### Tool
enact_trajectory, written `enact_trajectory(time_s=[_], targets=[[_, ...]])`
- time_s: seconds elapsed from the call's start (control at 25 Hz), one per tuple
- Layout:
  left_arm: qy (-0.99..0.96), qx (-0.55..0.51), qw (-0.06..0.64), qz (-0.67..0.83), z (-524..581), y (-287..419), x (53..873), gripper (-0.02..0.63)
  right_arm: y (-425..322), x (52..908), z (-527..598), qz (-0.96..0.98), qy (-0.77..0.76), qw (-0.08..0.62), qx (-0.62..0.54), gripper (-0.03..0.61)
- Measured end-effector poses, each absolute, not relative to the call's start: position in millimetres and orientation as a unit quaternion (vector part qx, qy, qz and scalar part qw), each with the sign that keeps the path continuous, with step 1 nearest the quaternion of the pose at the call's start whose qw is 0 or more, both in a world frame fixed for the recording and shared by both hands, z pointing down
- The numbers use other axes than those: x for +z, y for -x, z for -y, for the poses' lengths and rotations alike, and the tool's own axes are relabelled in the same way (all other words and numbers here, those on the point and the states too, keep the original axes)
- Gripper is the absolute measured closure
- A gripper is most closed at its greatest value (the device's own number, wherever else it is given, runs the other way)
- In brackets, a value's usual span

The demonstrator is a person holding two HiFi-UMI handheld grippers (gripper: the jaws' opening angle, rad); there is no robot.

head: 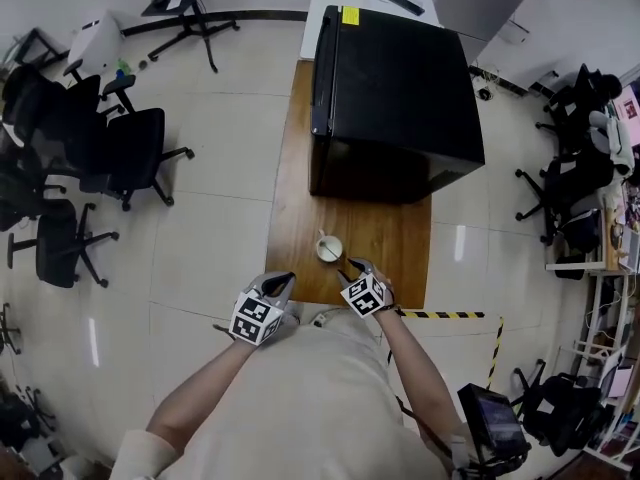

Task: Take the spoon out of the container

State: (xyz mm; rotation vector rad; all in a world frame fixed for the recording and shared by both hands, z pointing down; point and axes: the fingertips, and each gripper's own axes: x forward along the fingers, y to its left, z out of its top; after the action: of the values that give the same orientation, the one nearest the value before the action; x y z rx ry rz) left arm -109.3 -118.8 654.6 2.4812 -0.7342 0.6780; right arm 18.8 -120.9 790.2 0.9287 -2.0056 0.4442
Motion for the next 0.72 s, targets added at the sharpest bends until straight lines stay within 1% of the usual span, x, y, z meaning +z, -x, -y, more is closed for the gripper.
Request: enact_trajectory(time_s=[0.28, 0.72], targets=[[-0.892, 0.263, 0.230, 0.287, 120, 101, 654, 0.611, -23, 827, 130, 0.801, -0.352, 0.442, 0.199, 0.419], [-0.872, 0.267, 0.246, 0.329, 116, 109, 657, 0.611, -20, 851, 132, 0.803, -0.344, 0.431, 0.226, 0.419]])
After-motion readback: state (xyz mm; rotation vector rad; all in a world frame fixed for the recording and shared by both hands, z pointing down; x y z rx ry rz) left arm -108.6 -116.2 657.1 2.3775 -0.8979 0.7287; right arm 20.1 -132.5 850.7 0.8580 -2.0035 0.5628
